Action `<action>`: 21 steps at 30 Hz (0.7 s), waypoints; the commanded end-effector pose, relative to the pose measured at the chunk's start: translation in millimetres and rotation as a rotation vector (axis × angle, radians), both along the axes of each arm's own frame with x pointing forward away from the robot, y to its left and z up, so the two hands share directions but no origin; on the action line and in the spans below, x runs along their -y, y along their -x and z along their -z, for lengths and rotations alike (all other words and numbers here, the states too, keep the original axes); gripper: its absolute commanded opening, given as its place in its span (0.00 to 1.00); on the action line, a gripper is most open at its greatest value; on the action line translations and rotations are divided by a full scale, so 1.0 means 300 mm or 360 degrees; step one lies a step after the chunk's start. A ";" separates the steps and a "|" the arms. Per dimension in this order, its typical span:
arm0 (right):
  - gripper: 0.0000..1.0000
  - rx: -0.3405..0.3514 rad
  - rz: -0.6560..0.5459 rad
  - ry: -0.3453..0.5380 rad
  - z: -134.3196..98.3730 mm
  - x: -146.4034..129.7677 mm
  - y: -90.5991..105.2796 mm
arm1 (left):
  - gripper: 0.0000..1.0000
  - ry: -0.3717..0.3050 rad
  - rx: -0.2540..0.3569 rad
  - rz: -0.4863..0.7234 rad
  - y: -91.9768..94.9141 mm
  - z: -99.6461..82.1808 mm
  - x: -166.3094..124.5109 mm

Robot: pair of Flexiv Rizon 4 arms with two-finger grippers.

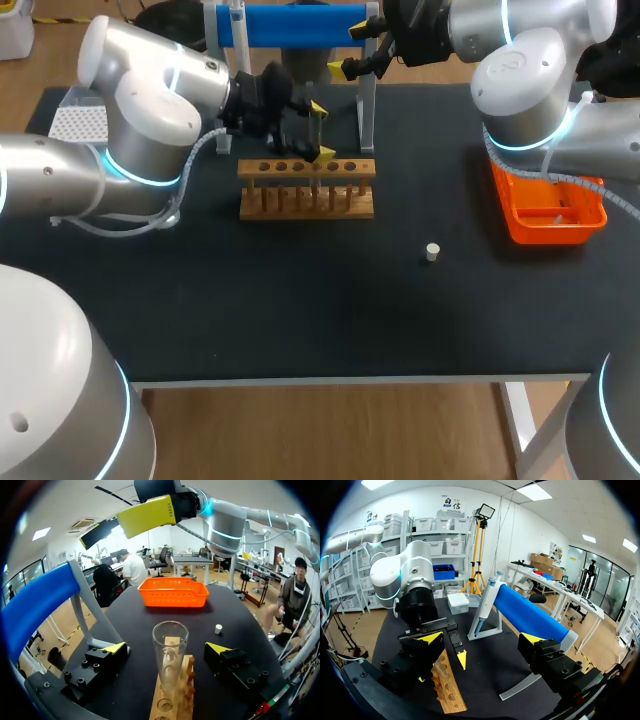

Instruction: Invert the test tube, pick up the pipette, mount the tip to pipette, aspirate from beaker and dispense into the tube, eject the tip, return the pipette, and cap with the stopper.

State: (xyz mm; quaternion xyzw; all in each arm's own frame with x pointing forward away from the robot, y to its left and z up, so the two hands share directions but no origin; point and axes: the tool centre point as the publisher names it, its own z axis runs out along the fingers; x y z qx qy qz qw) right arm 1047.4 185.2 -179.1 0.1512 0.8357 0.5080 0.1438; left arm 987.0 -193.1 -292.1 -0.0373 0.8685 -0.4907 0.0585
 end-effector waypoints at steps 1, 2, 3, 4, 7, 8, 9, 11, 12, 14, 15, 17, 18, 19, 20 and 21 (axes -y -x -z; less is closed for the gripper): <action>1.00 -0.0002 -0.0001 0.0001 -0.002 0.001 0.001 | 1.00 -0.0022 0.0001 -0.0002 0.007 0.004 0.006; 1.00 -0.0002 -0.0001 0.0001 -0.002 0.001 0.001 | 1.00 -0.0026 -0.0002 -0.0003 0.008 0.007 0.007; 1.00 -0.0002 -0.0001 0.0001 -0.002 0.001 0.001 | 1.00 -0.0027 -0.0004 -0.0003 0.008 0.009 0.008; 1.00 -0.0002 -0.0001 0.0001 -0.002 0.001 0.001 | 1.00 -0.0030 -0.0005 -0.0002 0.009 0.010 0.009; 1.00 -0.0002 -0.0001 0.0001 -0.002 0.001 0.001 | 1.00 -0.0035 -0.0005 0.0005 0.009 0.013 0.015; 1.00 -0.0002 -0.0001 0.0001 -0.002 0.001 0.001 | 1.00 -0.0041 -0.0006 0.0009 0.009 0.014 0.017; 1.00 -0.0002 -0.0001 0.0001 -0.002 0.001 0.001 | 1.00 -0.0045 -0.0009 0.0011 0.009 0.016 0.019; 1.00 -0.0002 -0.0001 0.0001 -0.002 0.001 0.001 | 1.00 -0.0051 -0.0014 0.0015 0.010 0.020 0.022; 1.00 -0.0002 -0.0001 0.0001 -0.002 0.001 0.001 | 1.00 -0.0065 -0.0020 0.0017 0.011 0.022 0.023; 1.00 -0.0002 -0.0001 0.0001 -0.002 0.001 0.001 | 1.00 -0.0065 -0.0021 0.0018 0.011 0.024 0.024; 1.00 -0.0002 -0.0001 0.0001 -0.002 0.001 0.001 | 1.00 -0.0064 -0.0022 0.0020 0.011 0.025 0.025; 1.00 -0.0002 -0.0001 0.0001 -0.002 0.001 0.001 | 1.00 -0.0063 -0.0022 0.0019 0.012 0.028 0.024; 1.00 -0.0002 -0.0001 0.0001 -0.002 0.001 0.001 | 1.00 -0.0063 -0.0023 0.0018 0.012 0.030 0.024; 1.00 -0.0002 -0.0001 0.0001 -0.002 0.001 0.001 | 1.00 -0.0063 -0.0024 0.0018 0.013 0.031 0.023; 1.00 -0.0002 -0.0001 0.0001 -0.002 0.001 0.001 | 1.00 -0.0063 -0.0027 0.0018 0.014 0.032 0.023; 1.00 -0.0002 -0.0001 0.0001 -0.002 0.001 0.001 | 1.00 -0.0061 -0.0027 0.0019 0.014 0.033 0.022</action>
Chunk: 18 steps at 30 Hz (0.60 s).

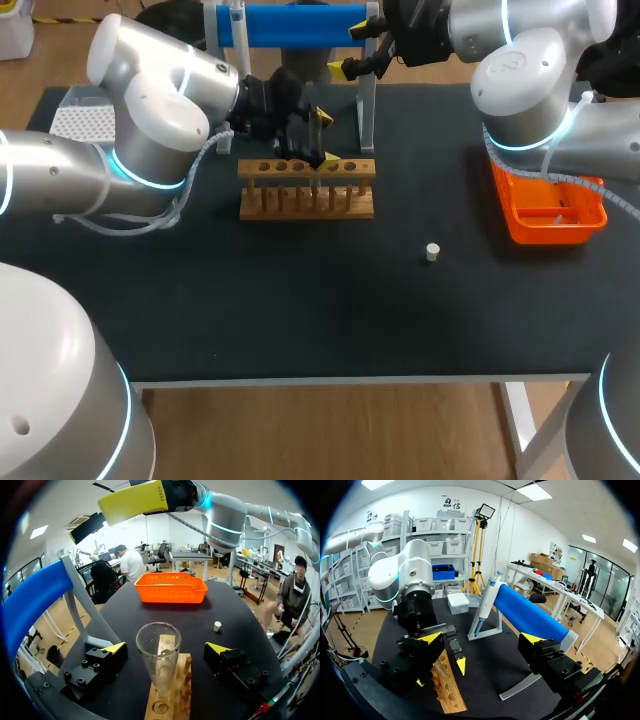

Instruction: Invert the test tube, pick up the pipette, mount the tip to pipette, aspirate from beaker and dispense into the tube, eject the tip, return the pipette, and cap with the stopper.

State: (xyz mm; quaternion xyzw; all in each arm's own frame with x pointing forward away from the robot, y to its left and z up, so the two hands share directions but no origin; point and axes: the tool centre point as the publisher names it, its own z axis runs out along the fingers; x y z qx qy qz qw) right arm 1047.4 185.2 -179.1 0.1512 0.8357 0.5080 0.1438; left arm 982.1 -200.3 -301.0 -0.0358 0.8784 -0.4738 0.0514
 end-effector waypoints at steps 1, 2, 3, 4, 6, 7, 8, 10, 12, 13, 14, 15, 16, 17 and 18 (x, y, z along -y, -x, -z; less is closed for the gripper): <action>1.00 -0.0002 -0.0001 0.0001 -0.002 0.001 0.001 | 1.00 0.0001 -0.0006 0.0009 -0.002 0.004 -0.002; 1.00 -0.0002 -0.0001 0.0001 -0.002 0.001 0.001 | 1.00 0.0000 -0.0007 0.0012 -0.001 0.004 -0.002; 1.00 -0.0002 -0.0001 0.0001 -0.002 0.001 0.001 | 1.00 0.0000 -0.0007 0.0015 0.001 0.005 -0.003; 1.00 -0.0002 -0.0001 0.0001 -0.002 0.001 0.001 | 1.00 0.0000 -0.0007 0.0017 0.002 0.006 -0.004; 1.00 -0.0002 -0.0001 0.0001 -0.002 0.001 0.001 | 1.00 -0.0001 -0.0009 0.0023 0.004 0.006 -0.005; 1.00 -0.0002 -0.0001 0.0001 -0.002 0.001 0.001 | 1.00 -0.0001 -0.0009 0.0024 0.005 0.007 -0.006; 1.00 -0.0002 -0.0001 0.0001 -0.002 0.001 0.001 | 1.00 0.0000 -0.0009 0.0027 0.005 0.007 -0.006; 1.00 -0.0002 -0.0001 0.0001 -0.002 0.001 0.001 | 1.00 0.0004 -0.0012 0.0037 0.006 0.008 -0.008; 1.00 -0.0002 -0.0001 0.0001 -0.002 0.001 0.001 | 1.00 0.0011 -0.0025 0.0064 0.007 0.007 -0.009; 1.00 -0.0002 -0.0001 0.0001 -0.002 0.001 0.001 | 1.00 0.0011 -0.0025 0.0064 0.007 0.007 -0.009; 1.00 -0.0002 -0.0001 0.0001 -0.002 0.001 0.001 | 1.00 0.0011 -0.0025 0.0064 0.007 0.007 -0.009; 1.00 -0.0002 -0.0001 0.0001 -0.002 0.001 0.001 | 1.00 0.0011 -0.0025 0.0064 0.007 0.007 -0.009; 1.00 -0.0002 -0.0001 0.0001 -0.002 0.001 0.001 | 1.00 0.0011 -0.0025 0.0064 0.007 0.007 -0.009; 1.00 -0.0002 -0.0001 0.0001 -0.002 0.001 0.001 | 1.00 0.0011 -0.0025 0.0064 0.007 0.007 -0.009; 1.00 -0.0002 -0.0001 0.0001 -0.002 0.001 0.001 | 1.00 0.0011 -0.0025 0.0064 0.007 0.007 -0.009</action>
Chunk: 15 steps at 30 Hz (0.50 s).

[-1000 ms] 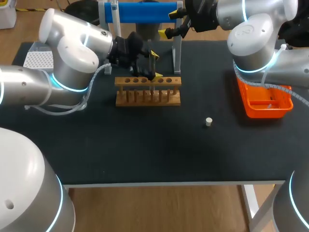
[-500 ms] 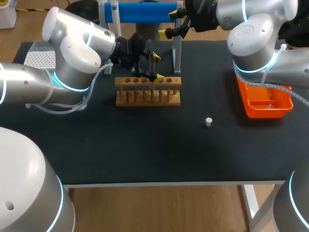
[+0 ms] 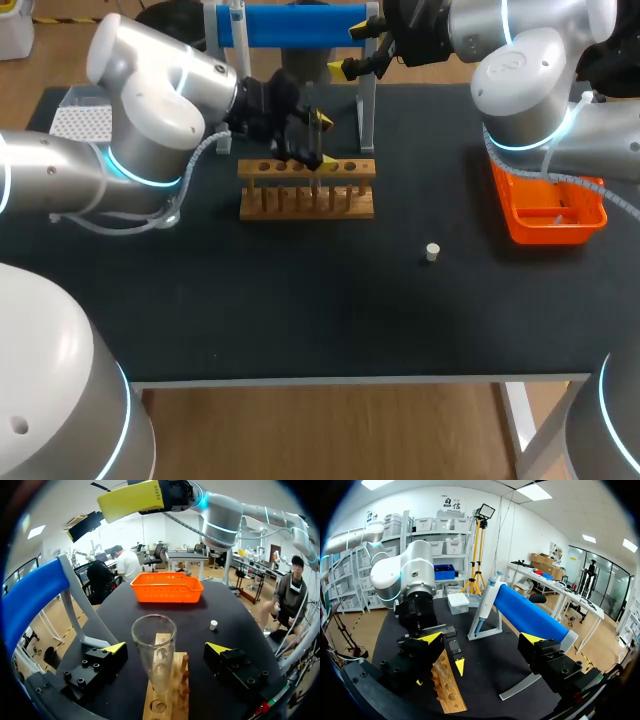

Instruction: Invert the test tube, pick up the pipette, mount the tip to pipette, aspirate from beaker and dispense into the tube, eject the tip, return the pipette, and cap with the stopper.

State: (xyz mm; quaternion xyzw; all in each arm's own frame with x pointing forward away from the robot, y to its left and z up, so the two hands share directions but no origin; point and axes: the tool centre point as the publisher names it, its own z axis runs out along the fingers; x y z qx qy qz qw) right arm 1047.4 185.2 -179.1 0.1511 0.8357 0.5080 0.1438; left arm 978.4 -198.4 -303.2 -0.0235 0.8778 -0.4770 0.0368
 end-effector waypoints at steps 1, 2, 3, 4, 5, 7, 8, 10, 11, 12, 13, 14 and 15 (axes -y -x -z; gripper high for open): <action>1.00 -0.0002 -0.0001 0.0001 -0.002 0.001 0.001 | 1.00 0.0002 -0.0003 0.0007 -0.005 0.000 -0.002; 1.00 -0.0002 -0.0001 0.0001 -0.002 0.001 0.001 | 1.00 0.0002 -0.0003 0.0007 -0.005 0.000 -0.002; 1.00 -0.0002 -0.0001 0.0001 -0.002 0.001 0.001 | 1.00 0.0002 -0.0003 0.0007 -0.005 0.000 -0.002; 1.00 -0.0002 -0.0001 0.0001 -0.002 0.001 0.001 | 1.00 0.0002 -0.0003 0.0007 -0.005 0.000 -0.002; 1.00 -0.0002 -0.0001 0.0001 -0.002 0.001 0.001 | 1.00 0.0002 -0.0003 0.0007 -0.005 0.000 -0.002; 1.00 -0.0002 -0.0001 0.0001 -0.002 0.001 0.001 | 1.00 0.0002 -0.0003 0.0007 -0.005 0.000 -0.002; 1.00 -0.0002 -0.0001 0.0001 -0.002 0.001 0.001 | 1.00 0.0002 -0.0003 0.0007 -0.005 0.000 -0.002; 1.00 0.0009 -0.0015 -0.0007 -0.018 0.005 0.007 | 1.00 0.0002 -0.0003 0.0007 -0.005 0.000 -0.002; 1.00 0.0012 -0.0017 -0.0006 -0.024 0.011 0.014 | 1.00 0.0002 -0.0003 0.0007 -0.005 0.000 -0.002; 1.00 0.0015 -0.0018 -0.0005 -0.029 0.020 0.021 | 1.00 0.0002 -0.0003 0.0007 -0.005 0.000 -0.002; 1.00 0.0019 -0.0019 -0.0003 -0.034 0.030 0.029 | 1.00 0.0002 -0.0003 0.0007 -0.005 0.000 -0.002; 1.00 0.0024 -0.0017 0.0000 -0.038 0.043 0.037 | 1.00 0.0002 -0.0003 0.0007 -0.005 0.000 -0.002; 1.00 0.0026 -0.0015 0.0001 -0.043 0.055 0.046 | 1.00 0.0002 -0.0003 0.0007 -0.005 0.000 -0.002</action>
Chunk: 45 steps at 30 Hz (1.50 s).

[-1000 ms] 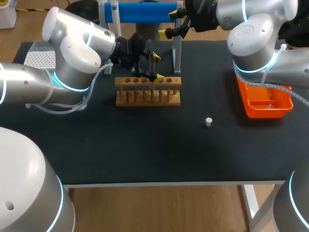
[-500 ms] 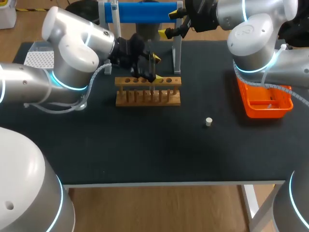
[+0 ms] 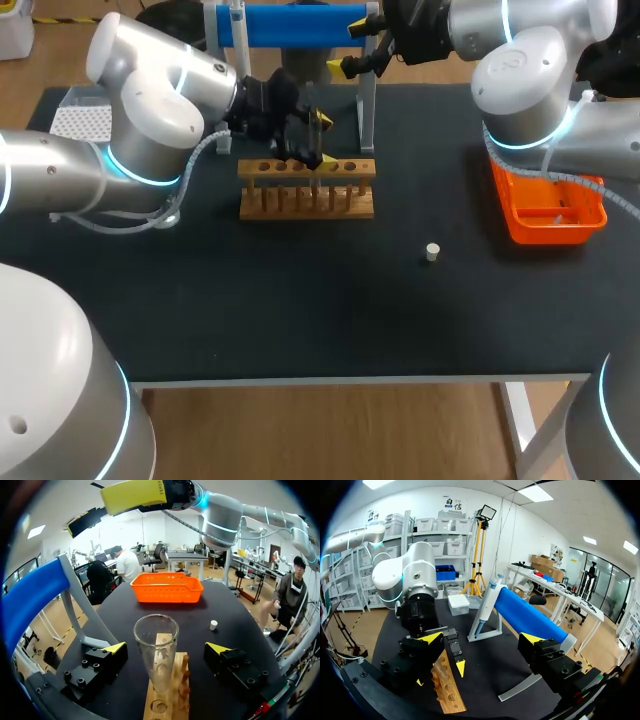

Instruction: Invert the test tube, pick up the pipette, mount the tip to pipette, aspirate from beaker and dispense into the tube, eject the tip, return the pipette, and cap with the stopper.

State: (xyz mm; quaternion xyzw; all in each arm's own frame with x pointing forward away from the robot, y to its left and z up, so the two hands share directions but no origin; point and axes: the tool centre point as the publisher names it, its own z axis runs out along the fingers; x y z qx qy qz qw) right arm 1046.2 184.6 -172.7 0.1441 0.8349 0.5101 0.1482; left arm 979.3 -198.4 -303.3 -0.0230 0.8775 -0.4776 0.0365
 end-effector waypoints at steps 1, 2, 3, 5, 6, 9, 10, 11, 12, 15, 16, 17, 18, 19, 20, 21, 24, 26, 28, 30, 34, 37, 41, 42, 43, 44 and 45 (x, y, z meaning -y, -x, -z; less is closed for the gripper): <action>1.00 0.0005 -0.0002 0.0003 -0.028 0.065 0.053 | 1.00 0.0000 -0.0003 0.0006 -0.002 -0.001 -0.002; 1.00 0.0014 -0.0004 0.0007 -0.032 0.078 0.066 | 1.00 0.0000 -0.0003 0.0006 -0.002 -0.001 -0.002; 1.00 0.0016 -0.0005 0.0008 -0.036 0.090 0.077 | 1.00 0.0000 -0.0003 0.0006 -0.002 -0.001 -0.002; 1.00 0.0019 -0.0007 0.0006 -0.047 0.120 0.105 | 1.00 0.0000 -0.0003 0.0006 -0.002 -0.001 -0.002; 1.00 0.0020 -0.0007 0.0003 -0.050 0.128 0.113 | 1.00 0.0000 -0.0003 0.0006 -0.002 -0.001 -0.002; 1.00 0.0028 -0.0011 -0.0005 -0.058 0.168 0.151 | 1.00 0.0000 -0.0003 0.0006 -0.002 -0.001 -0.002; 1.00 0.0030 -0.0012 -0.0006 -0.058 0.181 0.162 | 1.00 0.0000 -0.0003 0.0006 -0.002 -0.001 -0.002; 1.00 0.0033 -0.0014 -0.0006 -0.056 0.201 0.178 | 1.00 0.0000 -0.0003 0.0006 -0.002 -0.001 -0.002; 1.00 0.0033 -0.0013 -0.0007 -0.054 0.216 0.189 | 1.00 0.0000 -0.0003 0.0006 -0.002 -0.001 -0.002; 1.00 0.0025 -0.0008 -0.0016 -0.045 0.259 0.222 | 1.00 0.0000 -0.0003 0.0006 -0.002 -0.001 -0.002; 1.00 0.0018 -0.0006 -0.0021 -0.038 0.280 0.239 | 1.00 0.0000 -0.0003 0.0006 -0.002 -0.001 -0.002; 1.00 0.0012 -0.0006 -0.0023 -0.032 0.297 0.254 | 1.00 0.0000 -0.0003 0.0006 -0.002 -0.001 -0.002; 1.00 0.0005 -0.0005 -0.0026 -0.026 0.312 0.267 | 1.00 0.0000 -0.0003 0.0006 -0.002 -0.001 -0.002; 1.00 -0.0010 -0.0008 -0.0036 -0.019 0.327 0.282 | 1.00 0.0000 -0.0003 0.0006 -0.002 -0.001 -0.002; 1.00 -0.0029 -0.0014 -0.0050 -0.013 0.343 0.297 | 1.00 0.0000 -0.0003 0.0006 -0.002 -0.001 -0.002; 1.00 -0.0035 -0.0018 -0.0052 -0.008 0.352 0.306 | 1.00 0.0000 -0.0003 0.0006 -0.002 -0.001 -0.002; 1.00 -0.0053 -0.0051 -0.0058 0.013 0.398 0.358 | 1.00 0.0000 -0.0003 0.0006 -0.002 -0.001 -0.002; 1.00 -0.0056 -0.0066 -0.0058 0.022 0.424 0.387 | 1.00 0.0000 -0.0003 0.0006 -0.002 -0.001 -0.002; 1.00 -0.0057 -0.0072 -0.0059 0.025 0.447 0.410 | 1.00 0.0000 -0.0003 0.0006 -0.002 -0.001 -0.002; 1.00 -0.0058 -0.0073 -0.0068 0.028 0.468 0.430 | 1.00 0.0000 -0.0003 0.0006 -0.002 -0.001 -0.002; 1.00 -0.0053 -0.0056 -0.0099 0.033 0.498 0.467 | 1.00 0.0000 -0.0003 0.0006 -0.002 -0.001 -0.002; 1.00 -0.0045 -0.0048 -0.0103 0.042 0.509 0.496 | 1.00 0.0000 -0.0003 0.0006 -0.002 -0.001 -0.002; 1.00 -0.0020 -0.0035 -0.0071 0.059 0.513 0.541 | 1.00 0.0000 -0.0003 0.0006 -0.002 -0.001 -0.002; 1.00 -0.0020 -0.0025 -0.0063 0.064 0.513 0.551 | 1.00 0.0000 -0.0003 0.0006 -0.002 -0.001 -0.002; 1.00 -0.0018 -0.0016 -0.0059 0.069 0.514 0.560 | 1.00 0.0000 -0.0003 0.0006 -0.002 -0.001 -0.002; 1.00 -0.0019 -0.0009 -0.0054 0.075 0.515 0.571 | 1.00 0.0000 -0.0003 0.0006 -0.002 -0.001 -0.002; 1.00 -0.0019 0.0003 -0.0045 0.079 0.516 0.583 | 1.00 0.0000 -0.0003 0.0006 -0.002 -0.001 -0.002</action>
